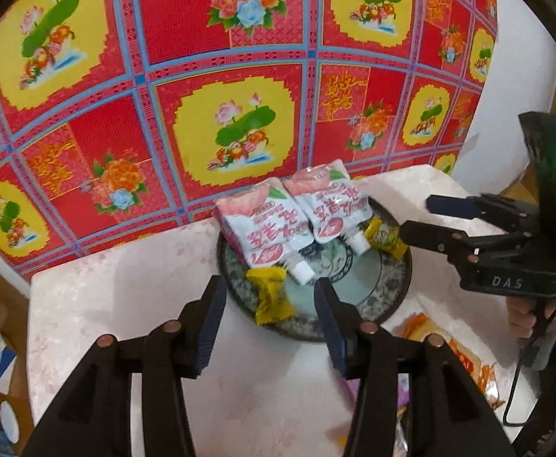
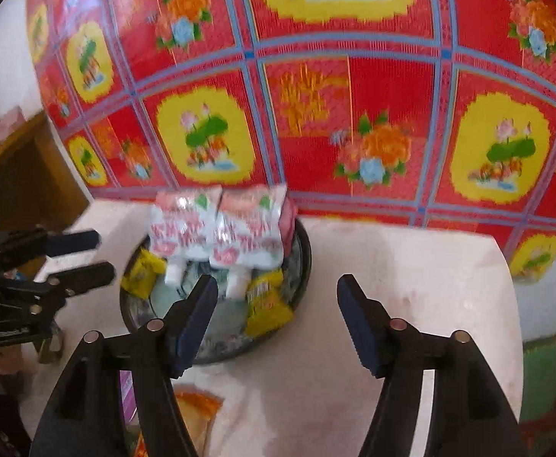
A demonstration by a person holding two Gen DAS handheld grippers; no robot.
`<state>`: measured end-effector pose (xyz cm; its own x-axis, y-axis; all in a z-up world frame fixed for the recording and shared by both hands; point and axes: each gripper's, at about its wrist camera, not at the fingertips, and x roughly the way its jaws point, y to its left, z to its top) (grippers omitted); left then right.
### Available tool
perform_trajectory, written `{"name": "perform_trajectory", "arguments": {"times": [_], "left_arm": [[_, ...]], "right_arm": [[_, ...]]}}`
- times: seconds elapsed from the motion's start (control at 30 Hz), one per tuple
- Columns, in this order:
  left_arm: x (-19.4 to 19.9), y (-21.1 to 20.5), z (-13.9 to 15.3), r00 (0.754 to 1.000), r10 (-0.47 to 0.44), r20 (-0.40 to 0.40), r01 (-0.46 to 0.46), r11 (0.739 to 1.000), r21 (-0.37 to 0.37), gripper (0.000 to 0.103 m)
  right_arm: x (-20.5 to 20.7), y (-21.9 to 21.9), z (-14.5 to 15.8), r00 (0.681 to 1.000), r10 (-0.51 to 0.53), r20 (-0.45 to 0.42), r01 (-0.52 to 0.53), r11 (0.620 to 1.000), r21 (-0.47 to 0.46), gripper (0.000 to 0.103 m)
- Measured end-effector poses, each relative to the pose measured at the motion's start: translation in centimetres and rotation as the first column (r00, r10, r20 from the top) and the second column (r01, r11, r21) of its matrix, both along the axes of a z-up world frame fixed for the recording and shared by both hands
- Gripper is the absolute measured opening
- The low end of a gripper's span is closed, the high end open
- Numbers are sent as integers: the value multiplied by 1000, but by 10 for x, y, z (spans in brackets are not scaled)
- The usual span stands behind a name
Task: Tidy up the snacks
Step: 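Open both tools to drop the yellow packets onto the plate, then withdraw both open tools from the plate back toward the snack pile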
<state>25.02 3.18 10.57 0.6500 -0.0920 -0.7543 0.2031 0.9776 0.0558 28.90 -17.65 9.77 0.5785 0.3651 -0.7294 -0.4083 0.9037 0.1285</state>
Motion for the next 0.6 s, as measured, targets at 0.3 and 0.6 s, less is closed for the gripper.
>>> {"name": "perform_trajectory", "arguments": {"times": [0.3, 0.6], "left_arm": [[-54, 17, 40, 998, 21, 56, -20, 1000, -11, 50], [-131, 23, 58, 994, 10, 110, -6, 999, -43, 51]], "right_arm": [[-70, 6, 49, 992, 8, 124, 7, 993, -118, 67], [-144, 5, 54, 997, 57, 59, -55, 998, -34, 67]]}}
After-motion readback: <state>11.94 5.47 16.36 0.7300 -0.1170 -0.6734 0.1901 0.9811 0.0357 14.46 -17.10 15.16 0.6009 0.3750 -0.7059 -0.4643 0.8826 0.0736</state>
